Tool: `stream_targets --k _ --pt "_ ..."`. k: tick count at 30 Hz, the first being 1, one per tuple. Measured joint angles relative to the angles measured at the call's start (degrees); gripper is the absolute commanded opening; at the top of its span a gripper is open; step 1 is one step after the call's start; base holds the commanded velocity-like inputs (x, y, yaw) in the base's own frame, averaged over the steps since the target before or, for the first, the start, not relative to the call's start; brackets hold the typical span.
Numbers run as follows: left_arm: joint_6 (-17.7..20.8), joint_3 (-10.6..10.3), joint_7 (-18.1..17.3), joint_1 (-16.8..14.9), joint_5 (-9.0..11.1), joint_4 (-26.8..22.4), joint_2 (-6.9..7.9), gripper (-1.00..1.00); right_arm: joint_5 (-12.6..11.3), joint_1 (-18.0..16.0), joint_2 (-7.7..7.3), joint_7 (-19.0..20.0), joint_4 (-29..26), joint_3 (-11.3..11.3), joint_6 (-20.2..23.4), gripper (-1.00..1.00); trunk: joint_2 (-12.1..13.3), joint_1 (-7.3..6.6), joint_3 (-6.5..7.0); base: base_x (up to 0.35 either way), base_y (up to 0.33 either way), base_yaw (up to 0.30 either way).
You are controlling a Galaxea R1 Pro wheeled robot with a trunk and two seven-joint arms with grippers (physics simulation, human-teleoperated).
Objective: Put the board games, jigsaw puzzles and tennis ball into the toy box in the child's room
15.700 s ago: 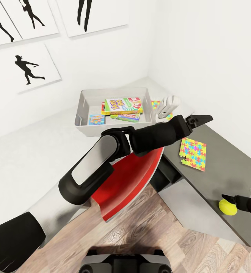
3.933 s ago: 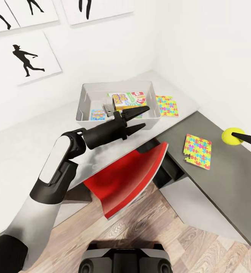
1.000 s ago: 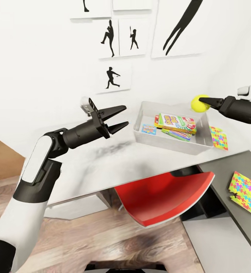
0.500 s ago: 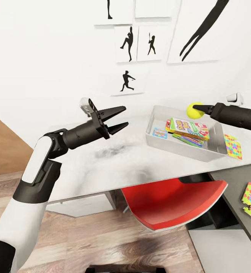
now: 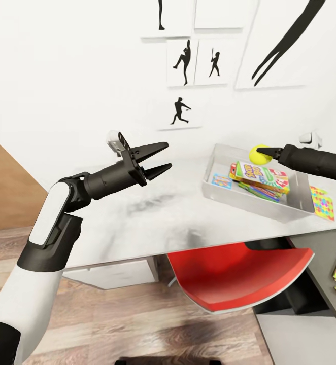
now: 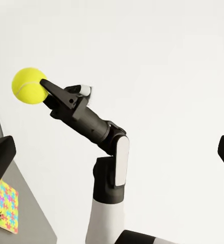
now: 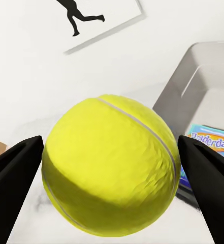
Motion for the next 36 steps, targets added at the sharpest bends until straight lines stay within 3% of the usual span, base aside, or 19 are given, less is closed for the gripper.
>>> stream_targets --k 7,14,20,27,31,36 --pt "0.0 0.0 0.0 0.0 0.0 0.0 0.0 1.0 0.3 0.3 -0.02 -2.3 0.1 0.5 0.1 -1.0 0.0 -0.02 0.04 0.204 0.0 0.013" --pt "0.0 0.0 -0.1 0.0 0.0 0.0 0.0 1.0 0.5 0.4 -0.27 -3.6 0.2 3.6 0.1 -1.0 0.0 -0.01 0.06 0.209 0.0 0.004" --pt "0.0 0.0 -0.3 0.0 0.0 0.0 0.0 1.0 0.5 0.4 -0.94 -3.9 0.2 4.4 0.1 -1.0 0.0 0.0 0.06 0.075 0.0 0.001" --pt "0.0 0.1 -0.4 0.1 0.0 0.0 0.0 1.0 0.4 1.0 -2.75 -4.0 0.2 4.8 0.1 -1.0 0.0 0.01 0.06 0.025 0.0 0.0" --pt "-0.1 0.1 -0.4 0.1 0.0 0.0 0.0 1.0 0.0 2.8 -4.96 -4.0 -0.2 4.8 0.1 -1.0 0.0 0.01 0.06 0.01 0.0 0.0" --pt "-0.1 0.1 -0.4 0.2 0.0 0.0 0.0 1.0 -0.8 4.6 -6.59 -4.0 -0.4 4.8 0.1 -1.0 0.0 0.01 0.06 0.005 0.0 0.0"
